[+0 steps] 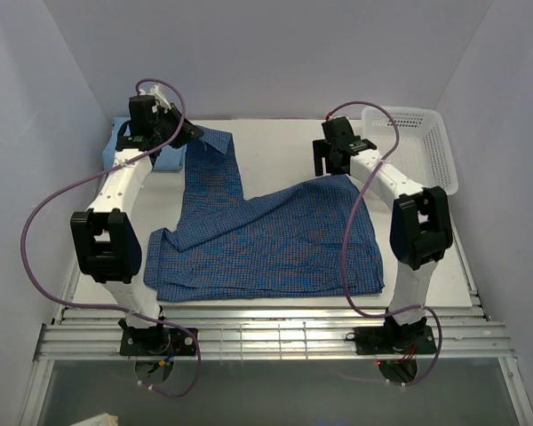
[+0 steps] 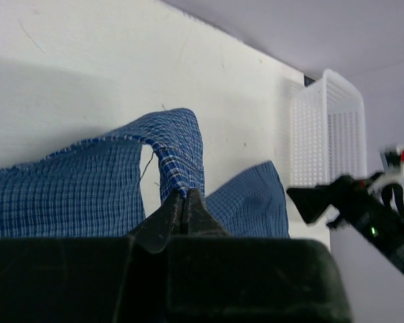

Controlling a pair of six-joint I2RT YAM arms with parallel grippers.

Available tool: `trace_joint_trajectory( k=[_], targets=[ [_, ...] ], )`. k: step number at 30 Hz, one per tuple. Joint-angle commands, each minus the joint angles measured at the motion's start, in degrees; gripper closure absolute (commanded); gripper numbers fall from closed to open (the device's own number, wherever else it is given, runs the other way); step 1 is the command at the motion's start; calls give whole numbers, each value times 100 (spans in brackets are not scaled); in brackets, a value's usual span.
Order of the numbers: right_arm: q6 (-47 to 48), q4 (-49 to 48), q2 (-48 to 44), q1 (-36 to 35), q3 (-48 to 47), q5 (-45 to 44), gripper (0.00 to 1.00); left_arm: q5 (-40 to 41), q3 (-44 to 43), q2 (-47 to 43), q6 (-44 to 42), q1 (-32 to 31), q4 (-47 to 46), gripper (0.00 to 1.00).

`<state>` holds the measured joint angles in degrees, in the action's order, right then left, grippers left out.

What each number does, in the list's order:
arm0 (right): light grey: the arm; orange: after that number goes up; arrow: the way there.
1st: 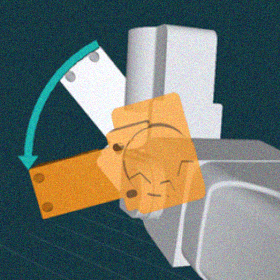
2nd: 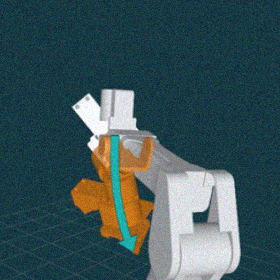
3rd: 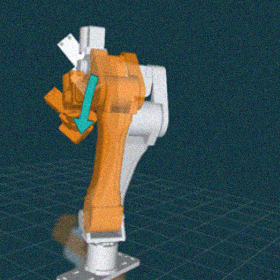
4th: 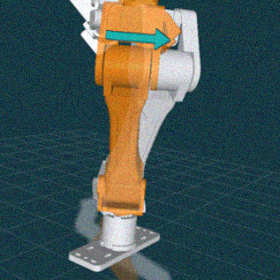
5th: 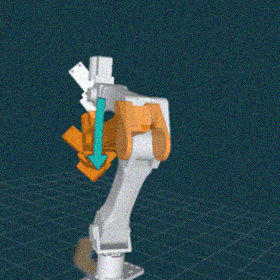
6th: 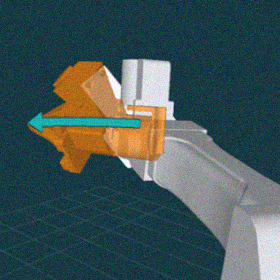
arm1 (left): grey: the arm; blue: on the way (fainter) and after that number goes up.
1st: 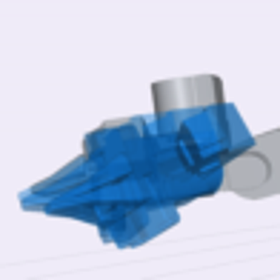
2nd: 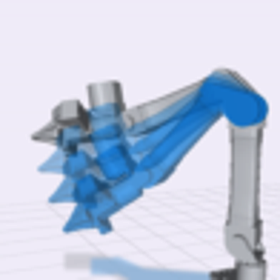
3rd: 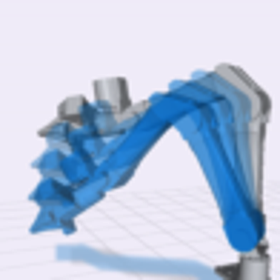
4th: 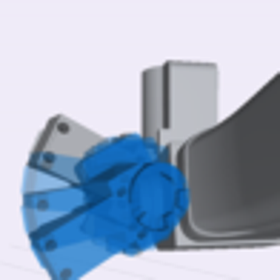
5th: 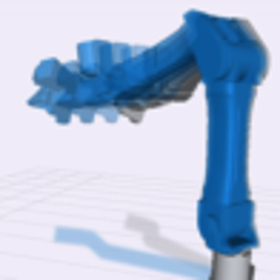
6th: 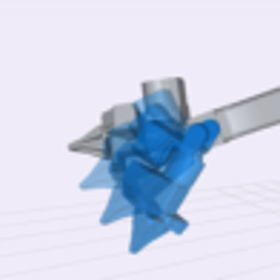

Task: Fold and stack the long sleeve shirts
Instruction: Fold the shirt

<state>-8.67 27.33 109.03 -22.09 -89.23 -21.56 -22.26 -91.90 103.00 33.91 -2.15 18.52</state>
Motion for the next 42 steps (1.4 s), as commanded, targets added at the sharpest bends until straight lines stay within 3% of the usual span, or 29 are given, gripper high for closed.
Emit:
trace_joint_trajectory(
  k=[1, 6, 13, 20, 28, 35, 36, 42],
  targets=[
    [155, 9, 354, 55, -796, -243, 10, -603, 784, -437, 247, -22, -252, 100],
    [-21, 429, 1233, 99, -1762, -173, 10, -718, 1674, -1403, 370, -22, -367, 100],
    [-284, 423, 1779, 222, -2028, -68, 10, -832, 2501, -2266, 327, -40, -376, 100],
    [-540, 90, 1894, 539, -1783, 819, 9, -956, 2817, -2442, 292, -40, -253, 100],
    [-338, -96, 1832, 626, -1334, 890, 9, -797, 2879, -2478, 362, -31, -183, 100],
    [-320, -272, 2025, 662, -1272, 1171, 1, -789, 2870, -2530, 397, -40, -209, 100],
    [-311, -316, 2034, 662, -1255, 1215, 2, -780, 2888, -2548, 397, -40, -235, 100],
    [-399, -351, 2139, 662, -1237, 1137, 32, -666, 2897, -2583, 362, -40, -235, 100]
  ],
)
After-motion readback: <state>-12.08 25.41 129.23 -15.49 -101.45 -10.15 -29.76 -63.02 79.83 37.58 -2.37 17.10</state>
